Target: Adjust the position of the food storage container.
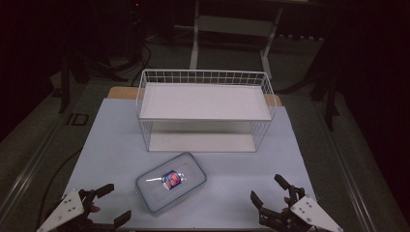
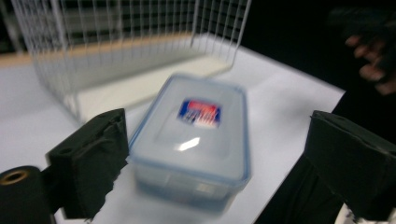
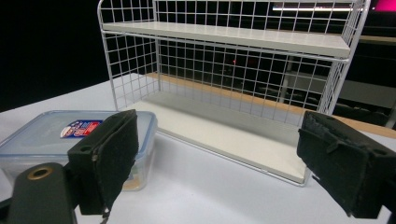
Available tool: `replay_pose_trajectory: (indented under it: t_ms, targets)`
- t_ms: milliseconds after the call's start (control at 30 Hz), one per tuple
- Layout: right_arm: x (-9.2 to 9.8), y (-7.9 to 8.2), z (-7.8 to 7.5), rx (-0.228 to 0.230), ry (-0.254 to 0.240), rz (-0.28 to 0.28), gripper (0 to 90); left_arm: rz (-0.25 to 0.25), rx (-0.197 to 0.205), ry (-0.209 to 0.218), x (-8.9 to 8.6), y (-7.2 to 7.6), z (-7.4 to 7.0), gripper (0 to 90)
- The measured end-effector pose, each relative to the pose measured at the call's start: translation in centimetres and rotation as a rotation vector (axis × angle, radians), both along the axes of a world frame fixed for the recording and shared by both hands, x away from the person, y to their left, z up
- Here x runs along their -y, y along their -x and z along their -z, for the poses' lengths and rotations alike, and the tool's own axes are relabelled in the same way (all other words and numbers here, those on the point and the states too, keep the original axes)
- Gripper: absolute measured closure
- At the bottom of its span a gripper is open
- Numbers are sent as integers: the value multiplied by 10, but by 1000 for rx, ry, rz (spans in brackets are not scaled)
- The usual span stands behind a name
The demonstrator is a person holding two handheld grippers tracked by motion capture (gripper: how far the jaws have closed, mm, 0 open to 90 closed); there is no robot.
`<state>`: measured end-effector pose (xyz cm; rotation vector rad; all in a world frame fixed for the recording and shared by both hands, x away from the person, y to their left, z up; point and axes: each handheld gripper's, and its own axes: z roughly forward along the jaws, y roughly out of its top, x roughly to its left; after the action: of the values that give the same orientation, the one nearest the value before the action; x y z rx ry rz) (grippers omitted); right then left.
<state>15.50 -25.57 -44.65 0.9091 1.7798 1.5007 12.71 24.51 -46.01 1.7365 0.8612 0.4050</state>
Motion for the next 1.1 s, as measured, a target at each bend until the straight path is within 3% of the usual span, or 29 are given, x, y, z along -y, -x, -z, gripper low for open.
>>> replay_pose_trajectory:
  t_ms: [33,67,100,133,200,233,267,300,367,467,500,567,700,867,1100]
  targets:
    - [0,0,0,0,0,0,125,0,0,0,0,0,0,144]
    - [0,0,0,-2,-4,0,124,-2,-48,-24,-2,-4,4,153]
    - [0,0,0,-2,-4,0,124,-2,-48,-24,-2,-4,4,205]
    - [0,-1,1,-6,-7,1,124,4,-100,-55,-3,-8,10,307]
    - [0,-1,1,-7,-7,0,125,24,-141,-89,-3,-10,16,469]
    - [0,-1,1,-7,-7,0,125,24,-141,-89,-3,-10,16,521]
    - [0,-2,1,-6,-8,0,125,30,-175,-131,0,-13,23,565]
    - [0,-2,1,-6,-8,0,125,30,-175,-131,0,-13,23,621]
    - [1,-2,1,-8,-8,-1,124,62,-218,-193,6,-15,31,679]
    - [1,-2,1,-8,-8,-1,125,70,-229,-207,9,-16,33,743]
    - [1,-2,1,-10,-8,-1,124,91,-256,-221,12,-17,36,821]
    - [1,-2,1,-11,-8,-1,125,129,-278,-228,19,-19,39,882]
    - [2,-3,2,-16,-13,-1,125,179,-315,-258,32,-19,47,887]
    - [2,-3,2,-17,-13,-1,125,230,-366,-254,45,-19,53,888]
    - [3,-4,2,-20,-16,-2,125,253,-378,-244,60,-23,58,888]
